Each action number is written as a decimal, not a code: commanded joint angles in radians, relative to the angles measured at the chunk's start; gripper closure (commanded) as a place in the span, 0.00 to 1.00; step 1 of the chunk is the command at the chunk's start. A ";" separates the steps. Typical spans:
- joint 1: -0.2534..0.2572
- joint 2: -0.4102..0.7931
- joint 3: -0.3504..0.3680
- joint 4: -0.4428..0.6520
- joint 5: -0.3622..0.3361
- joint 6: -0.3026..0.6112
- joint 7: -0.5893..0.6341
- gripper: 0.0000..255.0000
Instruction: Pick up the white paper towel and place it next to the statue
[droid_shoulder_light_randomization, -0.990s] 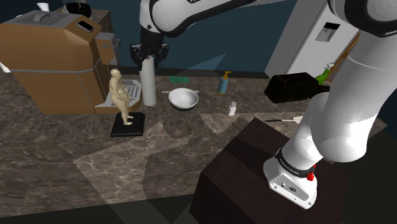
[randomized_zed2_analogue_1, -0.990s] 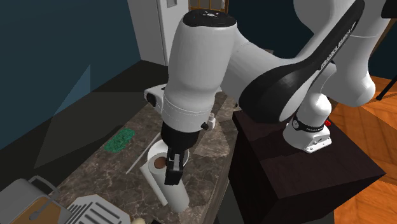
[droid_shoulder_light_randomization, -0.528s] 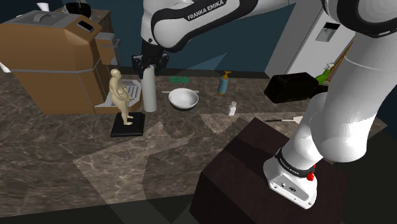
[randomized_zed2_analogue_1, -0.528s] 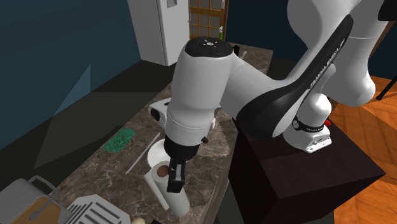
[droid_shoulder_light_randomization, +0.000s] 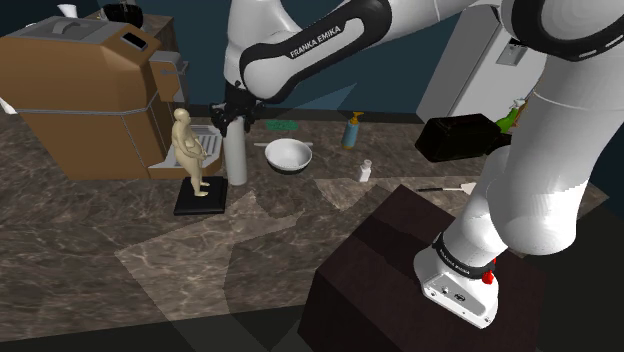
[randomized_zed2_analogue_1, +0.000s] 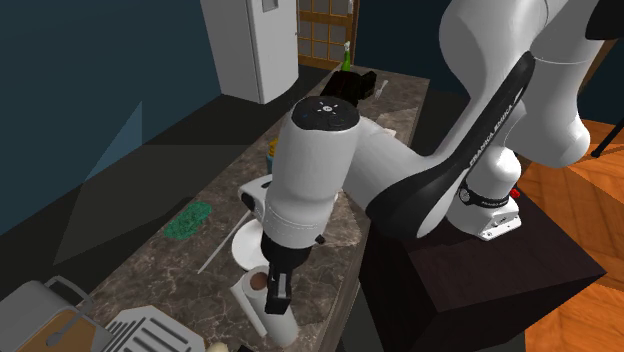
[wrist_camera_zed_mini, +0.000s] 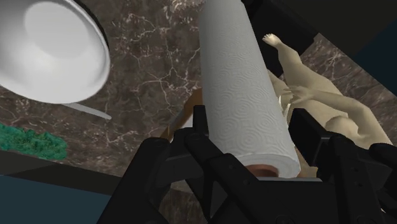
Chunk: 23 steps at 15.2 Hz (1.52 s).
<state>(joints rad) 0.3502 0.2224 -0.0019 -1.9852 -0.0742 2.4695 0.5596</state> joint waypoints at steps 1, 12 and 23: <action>0.001 0.010 -0.001 -0.015 -0.002 0.026 0.003 1.00; 0.003 0.098 -0.006 -0.055 -0.014 0.153 0.017 1.00; 0.004 0.135 -0.008 -0.063 -0.019 0.198 0.022 1.00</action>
<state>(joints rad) 0.3544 0.3569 -0.0100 -2.0481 -0.0929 2.6672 0.5818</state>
